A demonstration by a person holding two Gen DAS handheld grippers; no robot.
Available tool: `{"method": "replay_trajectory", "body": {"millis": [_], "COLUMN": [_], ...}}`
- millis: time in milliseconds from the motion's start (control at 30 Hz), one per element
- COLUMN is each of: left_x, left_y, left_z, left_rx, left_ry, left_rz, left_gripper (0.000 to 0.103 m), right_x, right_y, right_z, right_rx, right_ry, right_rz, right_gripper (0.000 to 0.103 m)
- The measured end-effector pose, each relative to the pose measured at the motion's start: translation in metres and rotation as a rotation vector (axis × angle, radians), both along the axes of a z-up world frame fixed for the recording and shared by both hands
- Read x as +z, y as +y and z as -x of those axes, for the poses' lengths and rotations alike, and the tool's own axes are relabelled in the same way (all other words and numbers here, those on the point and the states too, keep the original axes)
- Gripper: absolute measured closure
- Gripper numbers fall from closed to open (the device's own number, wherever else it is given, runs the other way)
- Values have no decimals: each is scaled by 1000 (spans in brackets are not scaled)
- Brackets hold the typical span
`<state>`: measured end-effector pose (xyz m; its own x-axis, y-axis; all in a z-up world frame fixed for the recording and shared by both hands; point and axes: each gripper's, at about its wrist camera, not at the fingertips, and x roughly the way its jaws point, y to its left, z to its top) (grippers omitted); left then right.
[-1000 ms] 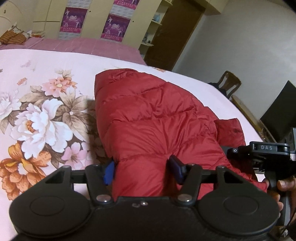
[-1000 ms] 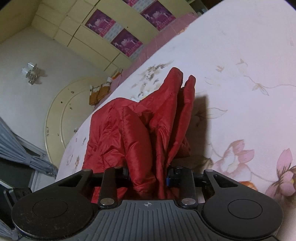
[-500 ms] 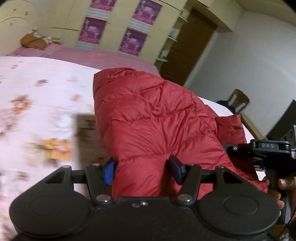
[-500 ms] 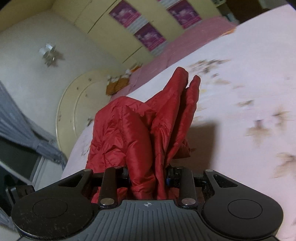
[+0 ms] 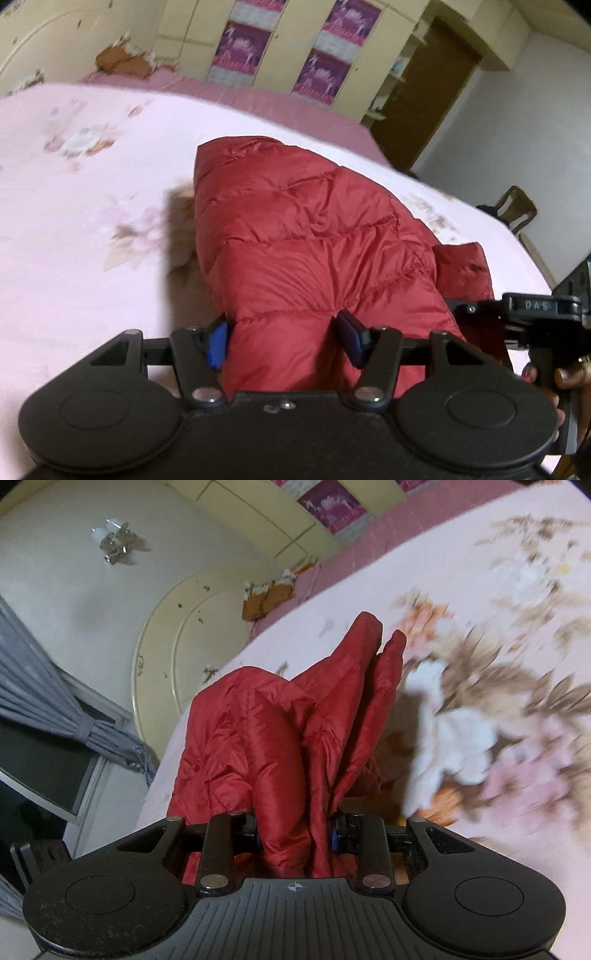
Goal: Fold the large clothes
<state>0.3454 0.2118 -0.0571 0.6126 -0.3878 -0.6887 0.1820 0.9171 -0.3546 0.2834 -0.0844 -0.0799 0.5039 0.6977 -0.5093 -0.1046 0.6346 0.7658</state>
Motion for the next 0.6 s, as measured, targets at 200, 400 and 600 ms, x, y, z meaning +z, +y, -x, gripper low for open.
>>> {"method": "replay_trajectory", "body": {"millis": [200, 400, 600], "left_x": [-16, -22, -24], "left_y": [0, 10, 25], "left_z": [-10, -18, -9], "left_rx": [-14, -12, -1], "left_ry": [18, 12, 9], "left_rz": [19, 34, 45], "left_gripper": [44, 43, 35], "right_x": [-31, -34, -29], "right_y": [6, 5, 7], "right_z": [-8, -8, -4], "right_rx": [-37, -51, -62], "right_ry": [62, 75, 75], "right_rz": [0, 2, 13], "right_gripper": [73, 72, 69]}}
